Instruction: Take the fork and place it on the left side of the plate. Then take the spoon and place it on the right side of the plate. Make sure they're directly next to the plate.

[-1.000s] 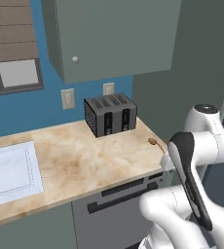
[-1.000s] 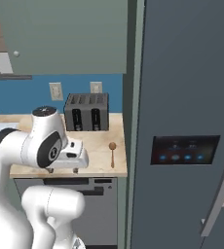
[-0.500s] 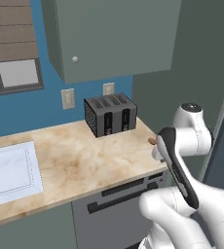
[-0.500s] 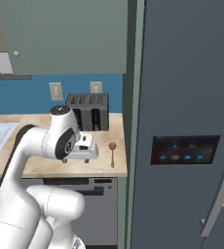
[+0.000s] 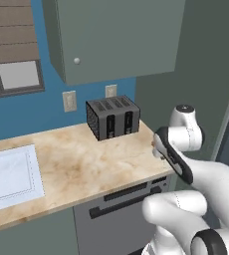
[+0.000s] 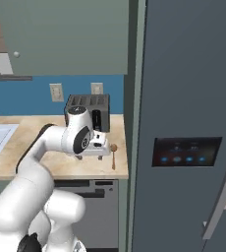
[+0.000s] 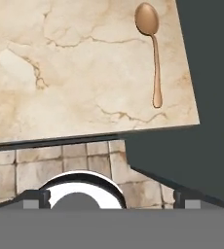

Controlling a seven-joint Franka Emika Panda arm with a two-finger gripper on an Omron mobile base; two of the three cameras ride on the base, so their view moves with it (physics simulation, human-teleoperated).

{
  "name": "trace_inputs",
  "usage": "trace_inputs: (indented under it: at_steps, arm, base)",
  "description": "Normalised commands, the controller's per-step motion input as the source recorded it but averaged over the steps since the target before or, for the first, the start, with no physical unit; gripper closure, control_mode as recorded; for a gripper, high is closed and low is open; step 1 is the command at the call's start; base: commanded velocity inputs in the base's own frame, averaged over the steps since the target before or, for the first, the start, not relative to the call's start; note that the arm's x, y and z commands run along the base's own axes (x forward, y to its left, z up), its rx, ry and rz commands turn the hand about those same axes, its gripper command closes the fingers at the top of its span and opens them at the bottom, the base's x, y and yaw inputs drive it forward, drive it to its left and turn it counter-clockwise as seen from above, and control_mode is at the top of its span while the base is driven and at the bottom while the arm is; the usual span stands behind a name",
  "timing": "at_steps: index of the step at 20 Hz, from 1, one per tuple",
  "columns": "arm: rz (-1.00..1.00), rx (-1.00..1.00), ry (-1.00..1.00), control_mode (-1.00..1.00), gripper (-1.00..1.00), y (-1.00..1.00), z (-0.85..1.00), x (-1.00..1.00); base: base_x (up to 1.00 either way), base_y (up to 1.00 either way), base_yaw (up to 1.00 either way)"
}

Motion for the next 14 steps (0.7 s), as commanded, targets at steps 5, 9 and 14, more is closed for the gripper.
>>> trace_inputs:
  at_steps: [5, 9, 14]
  arm:
    - [-0.01, -0.04, 0.0, -1.0, -1.0, -0.16, -0.32, 0.64]
    - [0.0, -0.04, 0.0, -1.0, -1.0, -0.16, -0.35, 0.52]
    - [0.0, -0.04, 0.0, -1.0, -1.0, -0.13, -0.27, 0.41]
  base:
    - [0.0, 0.0, 0.0]
    - [0.0, 0.0, 0.0]
    - [0.0, 0.0, 0.0]
